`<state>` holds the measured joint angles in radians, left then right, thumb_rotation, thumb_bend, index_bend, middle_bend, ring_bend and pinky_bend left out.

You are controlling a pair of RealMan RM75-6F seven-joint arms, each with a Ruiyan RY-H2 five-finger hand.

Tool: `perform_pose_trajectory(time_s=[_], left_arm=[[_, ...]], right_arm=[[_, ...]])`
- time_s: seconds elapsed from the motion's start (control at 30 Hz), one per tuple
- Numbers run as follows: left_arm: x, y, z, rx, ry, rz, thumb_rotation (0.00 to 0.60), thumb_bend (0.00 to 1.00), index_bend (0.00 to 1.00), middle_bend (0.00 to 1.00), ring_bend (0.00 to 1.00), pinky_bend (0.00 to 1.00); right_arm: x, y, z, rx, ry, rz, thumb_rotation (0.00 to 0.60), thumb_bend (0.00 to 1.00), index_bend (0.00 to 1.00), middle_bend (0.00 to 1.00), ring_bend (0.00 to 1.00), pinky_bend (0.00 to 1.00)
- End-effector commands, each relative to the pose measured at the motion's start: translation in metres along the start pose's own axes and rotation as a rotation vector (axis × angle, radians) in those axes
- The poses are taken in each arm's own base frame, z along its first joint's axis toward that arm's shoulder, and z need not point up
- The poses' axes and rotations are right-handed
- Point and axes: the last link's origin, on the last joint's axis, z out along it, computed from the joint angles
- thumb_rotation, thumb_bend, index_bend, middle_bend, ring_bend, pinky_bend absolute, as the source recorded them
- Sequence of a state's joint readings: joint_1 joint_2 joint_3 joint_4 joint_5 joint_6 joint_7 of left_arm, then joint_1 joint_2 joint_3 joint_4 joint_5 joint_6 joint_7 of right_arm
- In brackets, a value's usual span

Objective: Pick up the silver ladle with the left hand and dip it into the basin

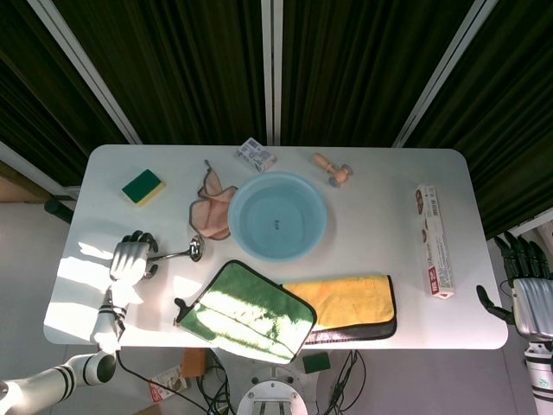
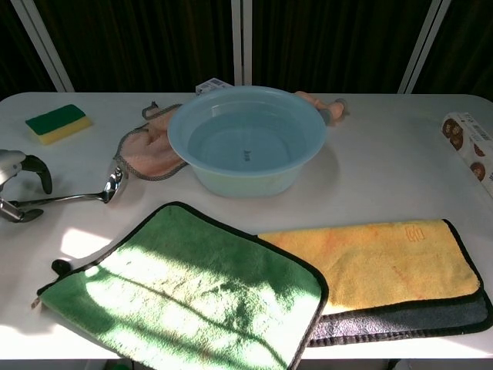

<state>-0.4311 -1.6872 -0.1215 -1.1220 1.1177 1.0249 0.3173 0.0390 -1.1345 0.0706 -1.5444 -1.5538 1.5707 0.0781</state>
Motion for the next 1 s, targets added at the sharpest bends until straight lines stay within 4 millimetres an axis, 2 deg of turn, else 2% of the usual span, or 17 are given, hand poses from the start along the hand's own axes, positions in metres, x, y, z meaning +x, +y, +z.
perform_pose_trajectory(time_s=[0.03, 0.57, 1.0], left_arm=[[-0.0002, 0.0, 0.0016, 0.006, -0.011, -0.013, 0.6, 0.29, 0.45, 0.25, 0.13, 0.23], [-0.0003, 0.0052, 0.0044, -0.004, -0.016, -0.037, 0.6, 0.31, 0.48, 0.26, 0.13, 0.23], [-0.0018, 0.0023, 0.0054, 0.011, -0.034, -0.048, 0.6, 0.39, 0.51, 0.27, 0.13, 0.23]], right_arm=[[0.0008, 0.0001, 0.0002, -0.001, 0.003, 0.003, 0.6, 0.32, 0.0, 0.0, 0.0, 0.0], [0.0011, 0.0021, 0.0007, -0.006, 0.001, 0.0, 0.6, 0.32, 0.0, 0.0, 0.0, 0.0], [-0.0005, 0.0021, 0.002, -0.011, -0.001, -0.007, 0.6, 0.32, 0.0, 0.0, 0.0, 0.0]])
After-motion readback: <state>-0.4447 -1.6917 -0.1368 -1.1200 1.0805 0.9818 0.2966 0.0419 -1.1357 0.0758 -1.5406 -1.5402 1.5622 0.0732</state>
